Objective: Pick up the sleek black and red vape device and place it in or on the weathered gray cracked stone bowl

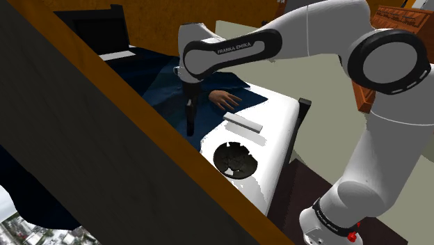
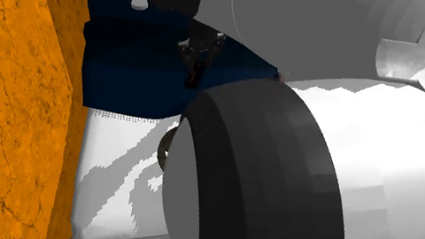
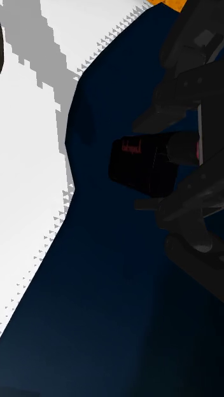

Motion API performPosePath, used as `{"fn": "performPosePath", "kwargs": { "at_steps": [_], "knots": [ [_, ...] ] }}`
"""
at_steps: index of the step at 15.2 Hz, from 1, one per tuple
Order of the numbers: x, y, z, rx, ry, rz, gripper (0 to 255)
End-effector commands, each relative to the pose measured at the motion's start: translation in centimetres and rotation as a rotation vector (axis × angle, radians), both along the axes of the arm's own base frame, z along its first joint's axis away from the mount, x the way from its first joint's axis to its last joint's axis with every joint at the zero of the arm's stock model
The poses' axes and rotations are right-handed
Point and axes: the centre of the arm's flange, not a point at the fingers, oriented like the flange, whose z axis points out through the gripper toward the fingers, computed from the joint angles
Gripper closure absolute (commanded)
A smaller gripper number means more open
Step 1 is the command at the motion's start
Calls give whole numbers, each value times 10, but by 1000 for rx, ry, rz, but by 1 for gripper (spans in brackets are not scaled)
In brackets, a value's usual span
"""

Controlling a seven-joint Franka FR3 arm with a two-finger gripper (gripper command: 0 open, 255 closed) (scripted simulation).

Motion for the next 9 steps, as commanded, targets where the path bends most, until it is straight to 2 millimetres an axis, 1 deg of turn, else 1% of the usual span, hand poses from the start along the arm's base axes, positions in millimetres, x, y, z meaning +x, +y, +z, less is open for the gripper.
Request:
{"fn": "performPosePath", "kwargs": {
  "at_steps": [1, 2, 9],
  "knots": [
    [0, 0, 10, 0, 0, 0, 255],
    [0, 0, 15, 0, 0, 0, 255],
    [-90, -22, 18, 0, 0, 0, 255]
  ]
}}
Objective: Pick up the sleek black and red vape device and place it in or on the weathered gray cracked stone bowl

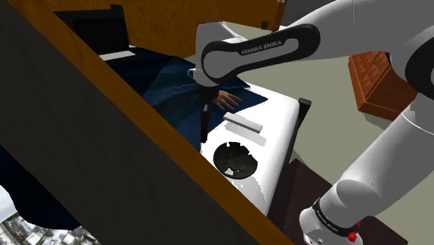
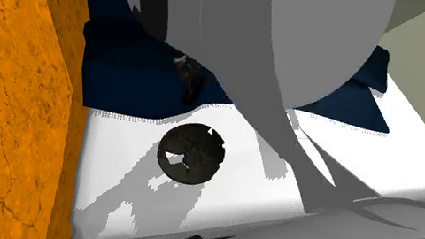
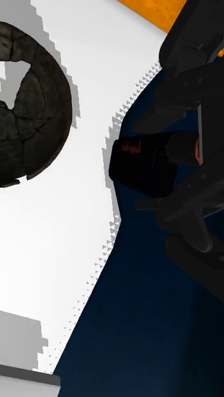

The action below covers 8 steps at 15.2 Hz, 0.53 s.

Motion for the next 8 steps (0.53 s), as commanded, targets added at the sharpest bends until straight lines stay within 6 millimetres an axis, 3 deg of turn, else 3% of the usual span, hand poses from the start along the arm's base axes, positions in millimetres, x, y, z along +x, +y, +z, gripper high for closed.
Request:
{"fn": "performPosePath", "kwargs": {
  "at_steps": [1, 8],
  "knots": [
    [-26, -8, 2, 0, 0, -1, 255],
    [-115, -30, 5, 0, 0, -1, 255]
  ]
}}
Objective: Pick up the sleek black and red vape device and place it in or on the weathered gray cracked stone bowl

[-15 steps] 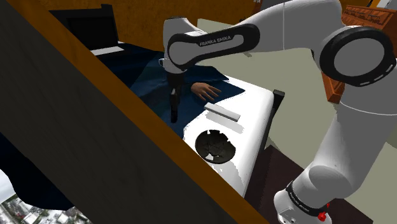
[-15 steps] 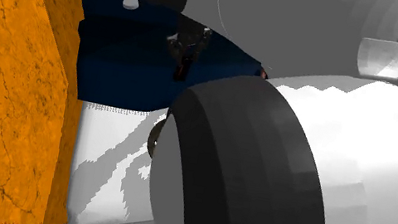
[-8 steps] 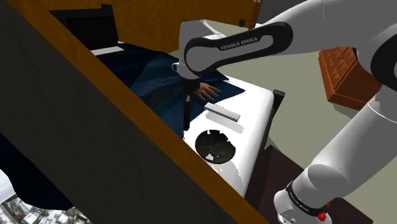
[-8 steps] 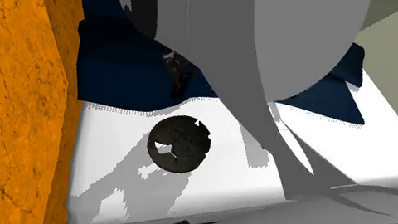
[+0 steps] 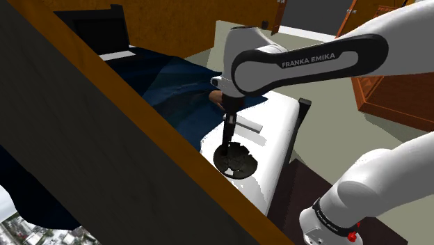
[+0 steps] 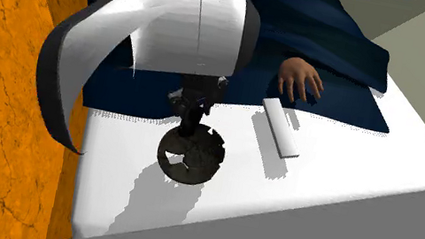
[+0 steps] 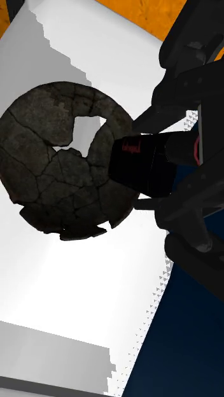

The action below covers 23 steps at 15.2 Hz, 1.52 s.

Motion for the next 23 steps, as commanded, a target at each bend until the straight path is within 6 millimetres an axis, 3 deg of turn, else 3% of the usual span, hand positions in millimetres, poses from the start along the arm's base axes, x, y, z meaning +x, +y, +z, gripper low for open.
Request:
{"fn": "performPosePath", "kwargs": {
  "at_steps": [1, 3, 4, 18, 23],
  "knots": [
    [-27, -8, 0, 1, 0, -1, 255],
    [-52, -14, 1, 1, 0, -1, 255],
    [-55, -15, 1, 1, 0, -1, 255],
    [-55, -15, -78, 1, 0, -1, 255],
    [-55, -15, -78, 1, 0, -1, 255]
  ]
}}
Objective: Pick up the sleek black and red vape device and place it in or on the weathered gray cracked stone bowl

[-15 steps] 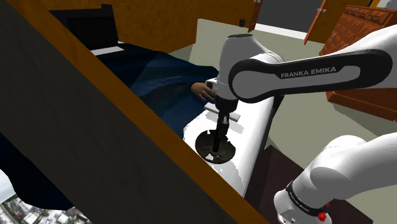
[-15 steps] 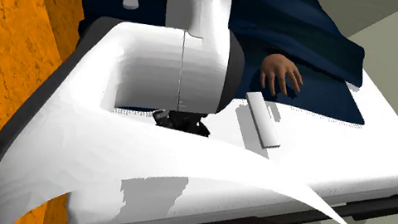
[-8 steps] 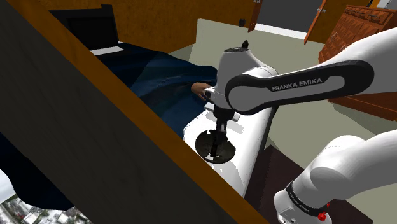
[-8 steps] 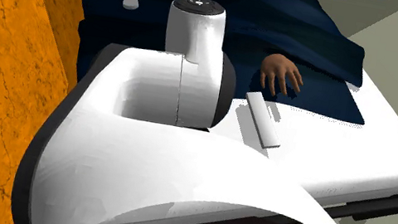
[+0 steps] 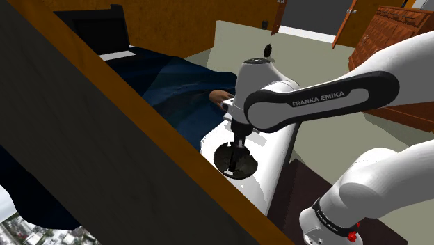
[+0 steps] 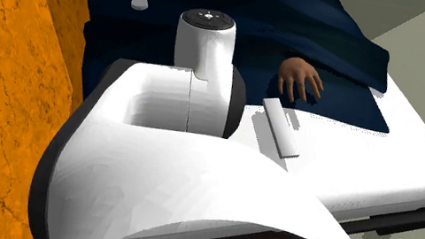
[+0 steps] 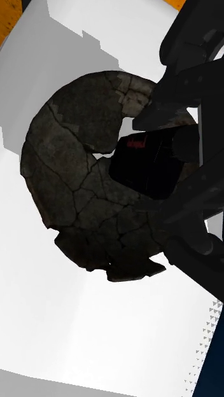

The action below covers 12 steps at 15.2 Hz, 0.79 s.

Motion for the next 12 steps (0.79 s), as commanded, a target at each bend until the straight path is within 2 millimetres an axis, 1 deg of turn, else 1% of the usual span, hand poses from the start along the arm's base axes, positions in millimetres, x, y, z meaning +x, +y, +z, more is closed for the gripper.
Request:
{"fn": "performPosePath", "kwargs": {
  "at_steps": [1, 3, 4, 7, 9, 12],
  "knots": [
    [-2, -6, -11, -12, 27, -4, 255],
    [-2, -6, -11, -12, 27, -4, 255],
    [-2, -6, -9, -12, 27, -4, 0],
    [-5, -6, -11, -12, 27, -3, 0],
    [-2, -6, -11, -12, 27, -4, 0],
    [1, -6, 29, -12, 27, -4, 0]
  ]
}}
